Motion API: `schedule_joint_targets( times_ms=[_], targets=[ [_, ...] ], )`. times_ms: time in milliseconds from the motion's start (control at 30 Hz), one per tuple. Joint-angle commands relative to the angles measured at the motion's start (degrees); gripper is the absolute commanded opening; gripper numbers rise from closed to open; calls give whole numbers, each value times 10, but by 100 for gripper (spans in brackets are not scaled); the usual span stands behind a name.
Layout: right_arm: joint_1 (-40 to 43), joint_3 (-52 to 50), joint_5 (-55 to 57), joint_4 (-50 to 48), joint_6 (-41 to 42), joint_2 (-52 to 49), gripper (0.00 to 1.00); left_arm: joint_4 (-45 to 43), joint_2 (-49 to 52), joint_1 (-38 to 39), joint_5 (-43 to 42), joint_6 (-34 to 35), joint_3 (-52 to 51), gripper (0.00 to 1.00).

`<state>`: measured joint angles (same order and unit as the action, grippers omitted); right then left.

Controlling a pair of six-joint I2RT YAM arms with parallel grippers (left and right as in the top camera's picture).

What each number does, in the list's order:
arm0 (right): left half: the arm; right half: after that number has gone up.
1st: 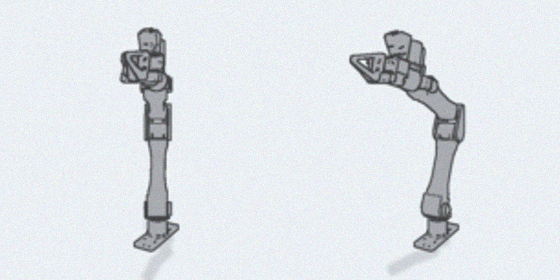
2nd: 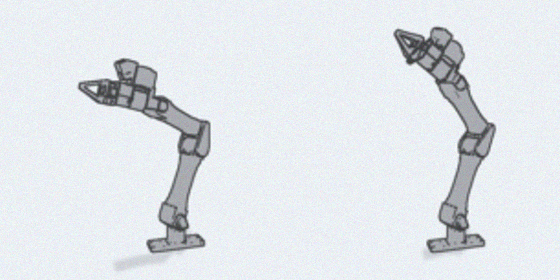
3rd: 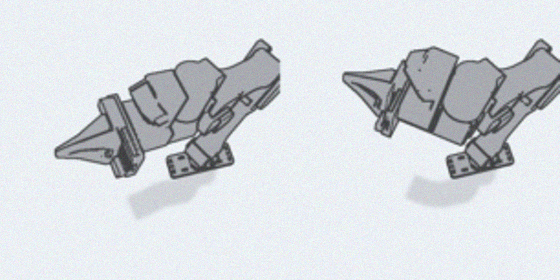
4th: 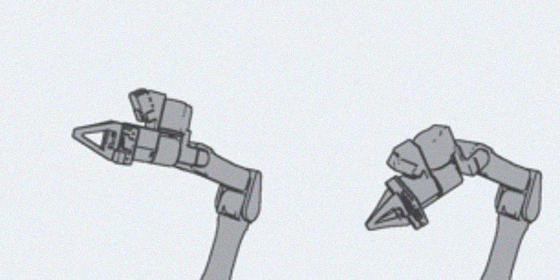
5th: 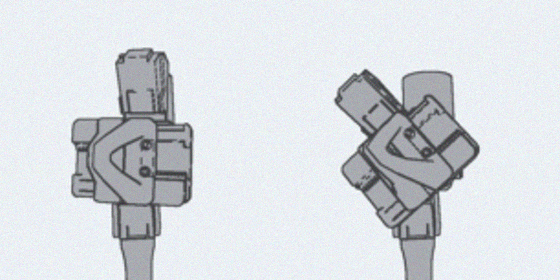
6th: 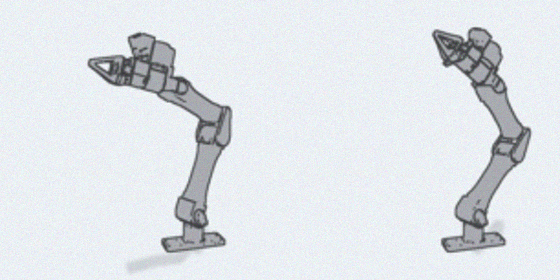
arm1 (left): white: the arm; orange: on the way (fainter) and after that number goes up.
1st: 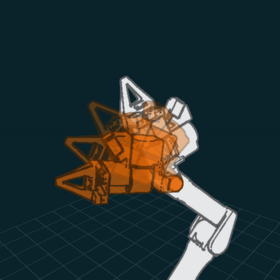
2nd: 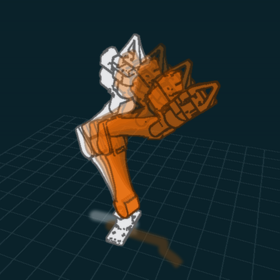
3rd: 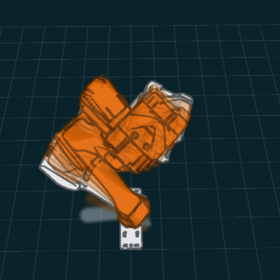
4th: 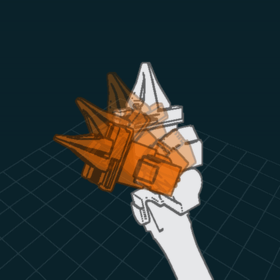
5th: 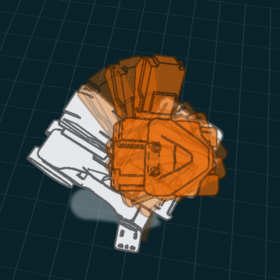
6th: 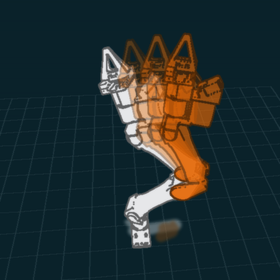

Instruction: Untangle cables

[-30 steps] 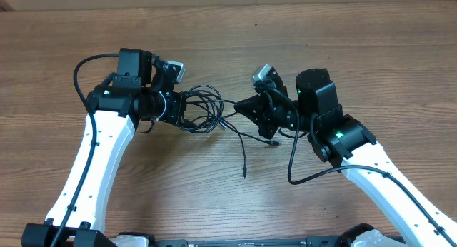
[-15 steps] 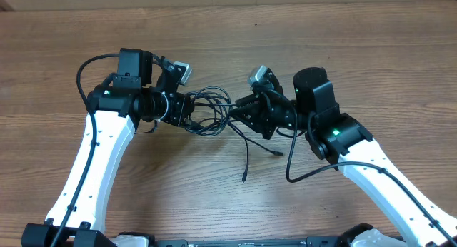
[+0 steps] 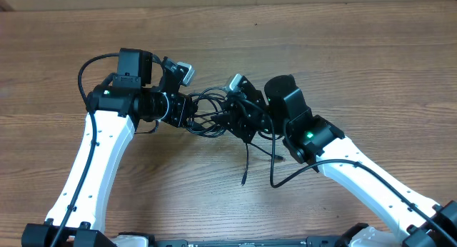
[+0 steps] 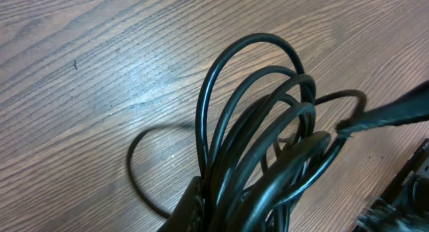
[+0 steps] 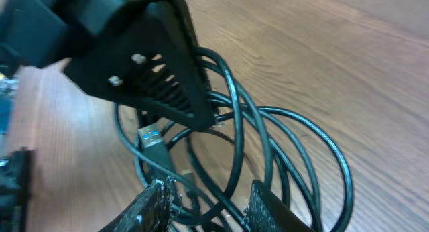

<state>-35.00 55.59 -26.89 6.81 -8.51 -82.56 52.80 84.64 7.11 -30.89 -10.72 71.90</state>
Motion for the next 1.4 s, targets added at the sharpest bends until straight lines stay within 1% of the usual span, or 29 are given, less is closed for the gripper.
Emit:
schedule_joint_targets(
  times_ms=[0,33,233,300,400,600,667,800,867,933,967,1000,1067,1167,1233,1333,1367],
  targets=[
    [-3,9,65,-4,-10,-5,38,1,-7,1,-22,-9,2,4],
    [-3,10,70,-4,-10,-5,40,1,-7,1,-22,-9,2,4],
    [-3,10,72,-21,-17,-5,46,10,-7,1,-22,-27,2,4],
    [-3,10,72,-23,-37,-5,46,14,-7,1,-22,-37,2,4],
    [-3,10,71,-12,-38,-5,45,13,-7,1,-22,-37,2,4],
    [-3,10,29,70,-38,-5,44,7,-7,0,-21,-52,2,4],
    [-3,10,27,84,-38,-5,41,5,-7,0,-21,-52,2,4],
    [-3,10,-5,96,-38,-5,41,5,-7,0,-19,-52,2,4],
    [-3,10,-19,98,-38,-5,36,5,-7,0,-20,-52,2,4],
    [-3,10,-17,96,-38,-5,21,5,-7,0,-20,-52,2,4],
    [-3,10,-17,92,-38,-5,10,5,-7,0,-20,-52,2,4],
    [-3,10,-17,86,-37,-5,4,5,-7,0,-20,-52,2,4],
    [-2,14,-17,73,-30,-2,4,5,-7,0,-19,-51,2,4],
    [3,26,-26,48,21,14,4,5,-7,0,-15,-49,2,5],
    [12,37,-70,44,30,37,4,5,-6,0,0,-37,2,4],
    [30,41,-170,45,30,88,4,-5,-6,0,58,26,2,4],
    [37,41,-198,50,30,105,4,-12,-6,0,83,58,2,4]
  ],
)
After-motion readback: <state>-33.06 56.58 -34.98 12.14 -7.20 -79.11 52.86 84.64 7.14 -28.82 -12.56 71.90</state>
